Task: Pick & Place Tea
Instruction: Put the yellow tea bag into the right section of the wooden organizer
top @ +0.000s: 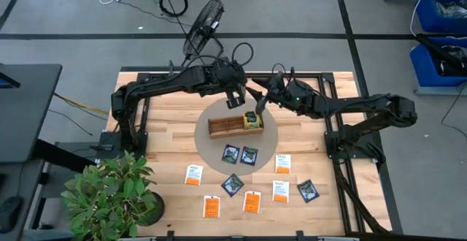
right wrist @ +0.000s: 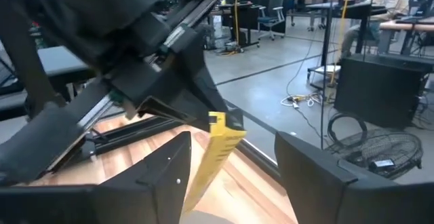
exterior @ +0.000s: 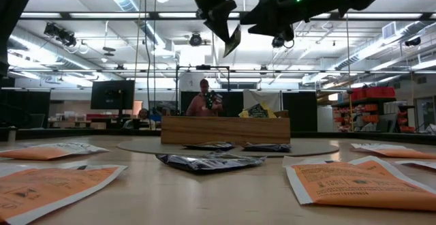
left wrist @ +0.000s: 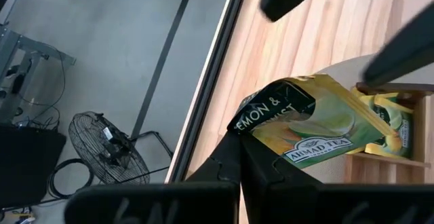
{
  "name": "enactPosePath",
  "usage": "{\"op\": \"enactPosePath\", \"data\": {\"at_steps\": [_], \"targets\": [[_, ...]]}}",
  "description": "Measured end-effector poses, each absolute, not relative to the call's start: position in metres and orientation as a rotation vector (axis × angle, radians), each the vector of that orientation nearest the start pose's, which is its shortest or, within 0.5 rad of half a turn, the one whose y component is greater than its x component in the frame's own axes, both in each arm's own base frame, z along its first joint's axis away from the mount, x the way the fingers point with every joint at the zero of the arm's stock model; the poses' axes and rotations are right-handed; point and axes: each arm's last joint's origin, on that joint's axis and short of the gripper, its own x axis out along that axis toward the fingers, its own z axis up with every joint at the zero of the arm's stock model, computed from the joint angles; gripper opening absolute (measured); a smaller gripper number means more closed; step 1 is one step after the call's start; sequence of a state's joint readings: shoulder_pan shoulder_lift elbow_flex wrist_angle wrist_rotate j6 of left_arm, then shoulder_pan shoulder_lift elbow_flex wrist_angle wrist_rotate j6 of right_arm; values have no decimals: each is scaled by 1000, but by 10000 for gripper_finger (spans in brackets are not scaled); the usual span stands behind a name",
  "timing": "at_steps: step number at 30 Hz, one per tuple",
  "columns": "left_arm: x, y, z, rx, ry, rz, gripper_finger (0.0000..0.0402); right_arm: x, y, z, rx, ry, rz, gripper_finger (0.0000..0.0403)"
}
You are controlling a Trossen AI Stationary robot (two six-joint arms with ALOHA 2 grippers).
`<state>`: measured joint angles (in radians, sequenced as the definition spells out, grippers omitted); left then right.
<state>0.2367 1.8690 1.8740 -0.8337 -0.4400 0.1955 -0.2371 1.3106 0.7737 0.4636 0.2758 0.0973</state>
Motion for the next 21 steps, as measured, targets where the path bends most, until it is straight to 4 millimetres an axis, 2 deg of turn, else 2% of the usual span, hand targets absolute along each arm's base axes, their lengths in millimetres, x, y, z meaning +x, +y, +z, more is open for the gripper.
{"op": "enactPosePath", "data": {"at_steps": [9,16,21], "targets": [[392,107,349,263,889,553,2,290,-80,265,97,55,-514,219],[391,107,347,267,913,538,2,307,-83,277,97,63,-479,216],[389,107,346,262,935,542,2,308,-84,276,95,105,-490,192]]}}
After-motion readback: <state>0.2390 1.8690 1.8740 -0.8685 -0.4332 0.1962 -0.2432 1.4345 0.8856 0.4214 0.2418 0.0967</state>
